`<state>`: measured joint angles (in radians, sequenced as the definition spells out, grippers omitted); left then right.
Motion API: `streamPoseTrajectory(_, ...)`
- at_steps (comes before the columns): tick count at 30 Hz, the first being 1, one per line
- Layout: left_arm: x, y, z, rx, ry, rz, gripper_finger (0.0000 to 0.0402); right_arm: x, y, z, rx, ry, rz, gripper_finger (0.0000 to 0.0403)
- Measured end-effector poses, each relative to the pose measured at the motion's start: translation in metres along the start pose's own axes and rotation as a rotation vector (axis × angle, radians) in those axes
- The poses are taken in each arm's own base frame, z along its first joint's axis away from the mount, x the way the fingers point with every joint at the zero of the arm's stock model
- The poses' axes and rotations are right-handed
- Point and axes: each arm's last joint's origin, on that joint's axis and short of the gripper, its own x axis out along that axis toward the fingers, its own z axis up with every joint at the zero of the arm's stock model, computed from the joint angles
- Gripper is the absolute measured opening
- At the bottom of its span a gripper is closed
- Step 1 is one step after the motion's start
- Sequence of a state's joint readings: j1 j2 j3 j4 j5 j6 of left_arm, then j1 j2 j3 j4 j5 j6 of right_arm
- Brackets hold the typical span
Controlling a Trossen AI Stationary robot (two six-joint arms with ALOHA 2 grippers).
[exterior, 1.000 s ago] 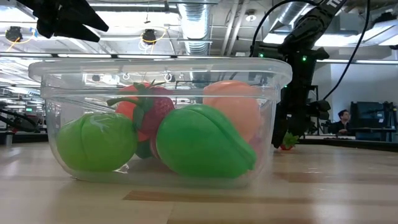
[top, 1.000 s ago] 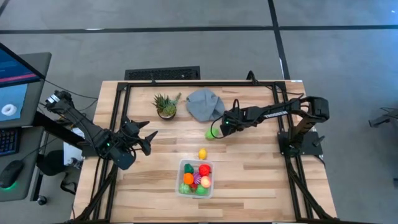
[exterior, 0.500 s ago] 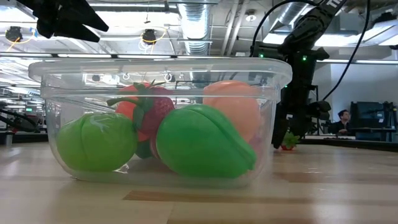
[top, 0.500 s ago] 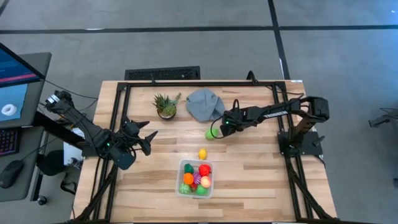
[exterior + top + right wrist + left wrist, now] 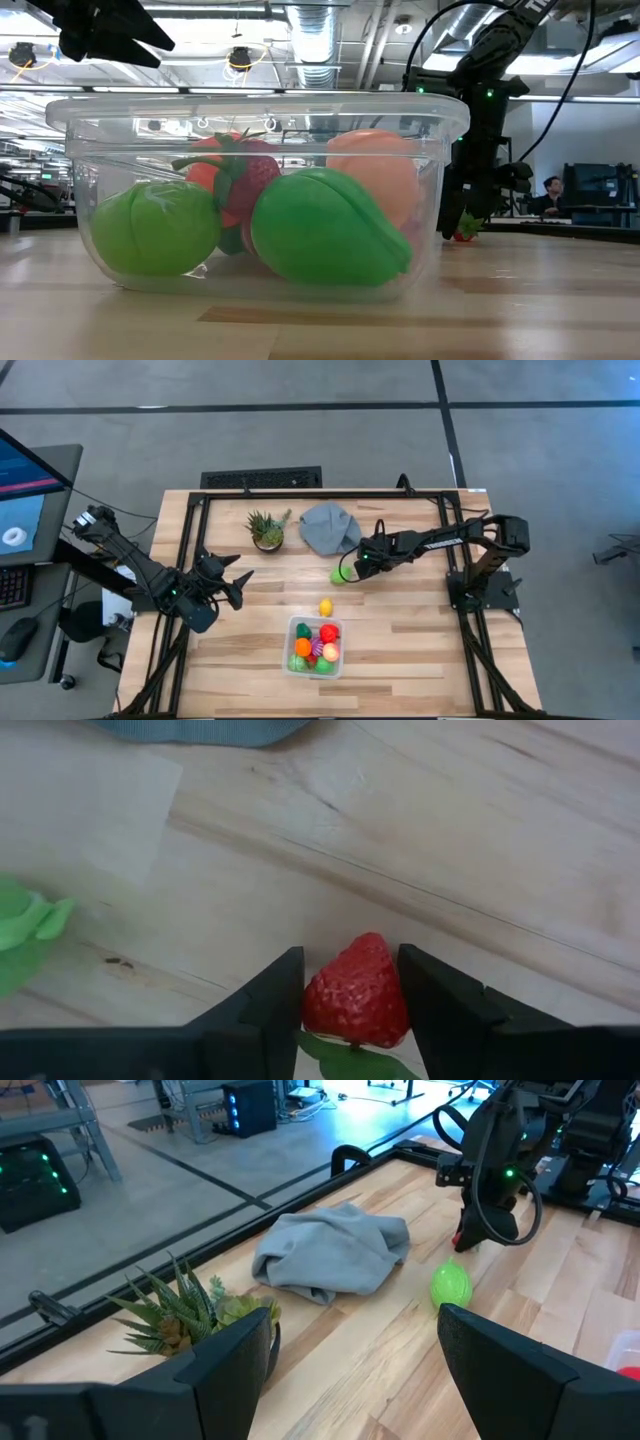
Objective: Pick and placing Produce into tupperware
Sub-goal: Put the red strawberry into the transparent bin
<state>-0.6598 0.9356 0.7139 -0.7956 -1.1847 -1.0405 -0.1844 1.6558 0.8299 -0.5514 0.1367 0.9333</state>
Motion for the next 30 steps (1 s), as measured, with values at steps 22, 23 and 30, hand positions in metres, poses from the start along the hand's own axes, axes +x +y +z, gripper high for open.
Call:
streamPoseTrajectory(22,0.000,0.000,0.000,0.000,-0.002,0.002,0.0279,-0.006,0.001,0.000,-0.015,0.043,-0.002,0.0179)
streamPoseTrajectory(23,0.000,0.000,0.000,0.000,-0.003,0.002,0.0279,-0.007,0.002,0.001,-0.019,0.038,0.004,0.0178)
streamPoseTrajectory(30,0.000,0.000,0.000,0.000,-0.005,0.003,0.0279,-0.013,0.009,0.004,-0.035,0.013,0.023,0.0174)
